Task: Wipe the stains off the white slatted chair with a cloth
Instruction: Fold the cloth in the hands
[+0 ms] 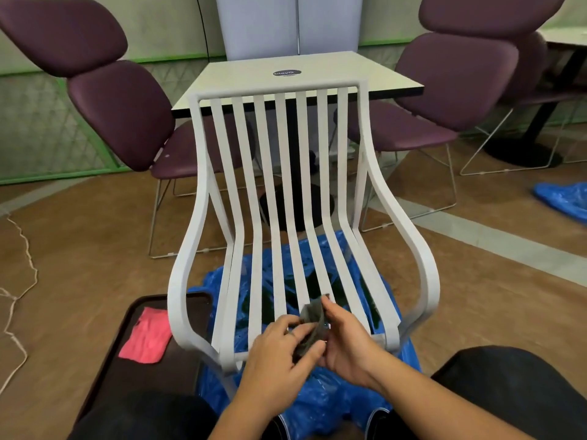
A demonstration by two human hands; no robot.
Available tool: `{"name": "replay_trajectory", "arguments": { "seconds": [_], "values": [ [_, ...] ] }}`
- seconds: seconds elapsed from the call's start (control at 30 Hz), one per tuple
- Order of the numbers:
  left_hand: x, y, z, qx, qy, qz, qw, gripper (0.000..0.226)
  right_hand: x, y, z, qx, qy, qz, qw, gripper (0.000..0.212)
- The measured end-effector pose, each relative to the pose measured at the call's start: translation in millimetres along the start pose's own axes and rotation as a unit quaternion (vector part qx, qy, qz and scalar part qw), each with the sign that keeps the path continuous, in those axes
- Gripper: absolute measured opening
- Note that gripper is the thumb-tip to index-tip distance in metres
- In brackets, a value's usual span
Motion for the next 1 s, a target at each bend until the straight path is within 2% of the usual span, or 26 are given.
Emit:
{"name": "replay_trajectory", "arguments": {
  "seconds": [0.1, 0.17, 0.23, 0.3, 0.37, 0.47, 0.57, 0.63, 0.7, 0.77, 0.83, 0.93, 1.0],
  "values": [
    [-3.9, -4.1, 3.2, 0.03, -0.002, 0.0, 1.0, 0.067, -4.5, 0.2, -2.3, 0.05, -0.002, -0.008, 0.999, 0.062],
    [-5.1, -3.5, 9.4, 0.007, -0.015, 0.004, 1.0, 0.071, -6.4, -0.1, -3.1, 0.032, -0.002, -0.012, 0.999, 0.057],
    [-4.6, 0.1, 19.5, -0.061, -0.035, 0.014, 0.997, 0.073, -7.9, 0.0, -3.5, 0.016, -0.001, -0.011, 1.0, 0.045],
    [-4.5, 6.1, 33.8, -0.217, -0.053, 0.038, 0.974, 0.065, -6.6, 0.5, -6.1, 0.0, 0.008, -0.004, 1.0, 0.044],
    [-3.3, 9.7, 45.9, -0.394, -0.048, 0.085, 0.914, 0.051, -6.3, 6.3, -10.9, -0.016, 0.012, 0.007, 1.0, 0.041],
    [3.2, 19.7, 61.8, -0.549, -0.042, 0.162, 0.819, 0.03, -2.2, 17.8, -23.4, -0.016, 0.014, 0.02, 1.0, 0.042],
    [6.5, 34.2, 72.8, -0.667, -0.016, 0.229, 0.709, 0.047, 0.0, 27.9, -51.0, -0.002, 0.064, 0.027, 0.998, 0.045],
    [3.3, 38.2, 77.7, -0.693, 0.059, 0.266, 0.667, 0.057, 1.5, 32.0, -77.9, -0.016, 0.091, 0.025, 0.995, 0.042],
    [-2.3, 39.9, 86.3, -0.715, 0.113, 0.264, 0.637, 0.063, 5.5, 34.3, -105.8, -0.038, 0.112, 0.025, 0.993, 0.04],
    [-1.9, 51.2, 106.5, -0.732, 0.113, 0.233, 0.63, 0.058, 12.0, 33.9, -138.5, -0.076, 0.138, 0.025, 0.987, 0.037],
    [0.2, 66.8, 132.9, -0.721, 0.076, 0.217, 0.654, 0.051, 19.1, 32.2, -172.4, -0.119, 0.167, 0.037, 0.978, 0.033],
    [8.8, 113.9, 167.9, -0.709, -0.013, 0.211, 0.673, 0.046, 33.2, 19.4, -231.9, -0.164, 0.209, 0.061, 0.962, 0.032],
    [15.9, 148.4, 184.4, -0.698, -0.078, 0.209, 0.681, 0.042, 51.0, 4.0, -265.5, -0.2, 0.208, 0.087, 0.953, 0.033]
  ]
}}
Point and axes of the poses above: each hand's wrist, its own x-axis towards the middle knuckle, its own z-axis out of the back of the hand, y = z × x, the point moved 6 cm from there along x, towards the middle knuckle, and after that the axes turned 15 degrees about z, right-handed, at the moved point
